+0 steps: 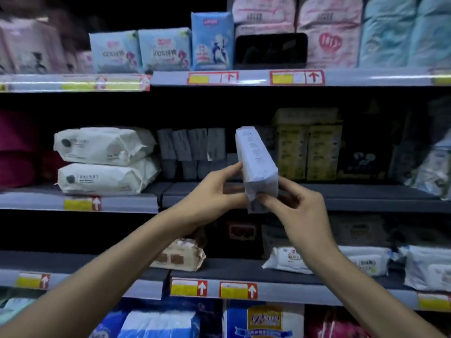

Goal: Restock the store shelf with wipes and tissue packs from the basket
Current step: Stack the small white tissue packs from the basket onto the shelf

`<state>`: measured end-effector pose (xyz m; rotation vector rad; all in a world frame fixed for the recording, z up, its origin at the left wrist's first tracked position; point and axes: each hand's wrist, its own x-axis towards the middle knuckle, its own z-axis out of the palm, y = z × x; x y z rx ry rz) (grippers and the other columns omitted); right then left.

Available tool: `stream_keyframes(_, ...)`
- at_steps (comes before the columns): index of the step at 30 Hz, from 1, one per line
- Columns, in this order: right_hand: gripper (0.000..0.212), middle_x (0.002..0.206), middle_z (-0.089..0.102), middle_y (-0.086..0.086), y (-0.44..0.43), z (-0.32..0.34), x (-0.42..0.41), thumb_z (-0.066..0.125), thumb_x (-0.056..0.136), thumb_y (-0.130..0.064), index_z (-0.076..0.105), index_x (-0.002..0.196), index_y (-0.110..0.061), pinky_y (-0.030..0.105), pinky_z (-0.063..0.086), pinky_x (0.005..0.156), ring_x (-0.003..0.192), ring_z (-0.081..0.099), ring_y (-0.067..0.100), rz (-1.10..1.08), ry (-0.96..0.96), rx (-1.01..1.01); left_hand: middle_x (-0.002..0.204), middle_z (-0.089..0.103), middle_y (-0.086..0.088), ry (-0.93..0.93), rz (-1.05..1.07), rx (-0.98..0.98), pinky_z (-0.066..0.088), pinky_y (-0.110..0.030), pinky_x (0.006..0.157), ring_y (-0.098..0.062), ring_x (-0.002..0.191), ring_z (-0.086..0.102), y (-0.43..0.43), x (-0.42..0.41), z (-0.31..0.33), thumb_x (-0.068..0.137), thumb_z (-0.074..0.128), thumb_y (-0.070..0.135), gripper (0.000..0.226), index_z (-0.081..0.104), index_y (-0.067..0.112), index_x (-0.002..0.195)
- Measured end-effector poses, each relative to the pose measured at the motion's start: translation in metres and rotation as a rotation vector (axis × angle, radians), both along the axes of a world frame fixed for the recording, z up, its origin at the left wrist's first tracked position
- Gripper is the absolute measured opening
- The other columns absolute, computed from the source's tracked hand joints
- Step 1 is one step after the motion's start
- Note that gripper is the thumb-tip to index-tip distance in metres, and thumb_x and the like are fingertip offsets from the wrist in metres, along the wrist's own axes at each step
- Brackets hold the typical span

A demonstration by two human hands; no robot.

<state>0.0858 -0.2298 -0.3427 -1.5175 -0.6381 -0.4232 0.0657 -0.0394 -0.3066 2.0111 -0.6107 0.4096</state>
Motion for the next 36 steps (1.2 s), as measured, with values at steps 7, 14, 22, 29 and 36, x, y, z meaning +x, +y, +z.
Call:
stream_keyframes(7,0.036,0.104,0.076,-0.015,0.048,0.038,0.087,0.078,0.091,-0.021,0.073,0.126,-0.027,0.015,0.056,0.080,0.098,0.070,-0.002,-0.136,-0.025,0.006,0.096,0.081,0.007,-0.175,0.312,0.006,0.063,-0.043,0.081,-0.017,0.091,0.077,0.021,0.073,0.036,0.093,0.078,0.022,0.026,0.077,0.029,0.118)
stream_keyframes(14,0.022,0.077,0.066,0.008,0.106,0.076,0.150,0.070,0.094,-0.013,0.063,0.074,-0.007,0.019,0.041,0.047,0.071,0.058,0.015,-0.336,0.130,-0.002,0.072,0.069,-0.002,-0.234,0.962,0.177,0.048,-0.034,0.056,-0.027,0.072,0.068,0.026,0.122,0.065,0.091,0.065,0.016,0.017,0.066,0.015,0.075)
stream_keyframes(22,0.009,0.088,0.066,0.012,0.112,0.069,0.169,0.071,0.092,-0.012,0.066,0.088,-0.005,0.030,0.050,0.061,0.083,0.065,0.026,-0.405,0.268,-0.226,0.083,0.068,-0.007,0.066,0.702,-0.154,0.043,-0.027,0.052,-0.022,0.066,0.060,0.022,0.125,0.045,0.093,0.053,0.000,0.019,0.068,0.009,0.102)
stream_keyframes(29,0.061,0.134,0.062,0.011,0.101,0.063,0.141,0.078,0.089,-0.018,0.052,0.143,-0.011,0.037,0.057,0.088,0.119,0.061,0.029,-0.285,0.245,-0.332,0.161,0.042,-0.008,0.153,0.470,-0.313,0.044,-0.039,0.114,-0.026,0.147,0.042,0.015,0.103,0.027,0.097,0.069,0.005,0.080,0.026,0.014,0.163)
stream_keyframes(36,0.083,0.159,0.040,0.009,0.073,0.065,0.108,0.078,0.091,-0.022,0.030,0.159,-0.017,0.041,0.042,0.112,0.145,0.041,0.030,-0.274,0.255,-0.433,0.163,0.040,-0.007,0.111,0.496,-0.081,0.045,-0.040,0.114,-0.025,0.148,0.041,0.020,0.077,0.021,0.096,0.073,0.019,0.084,0.024,0.021,0.164)
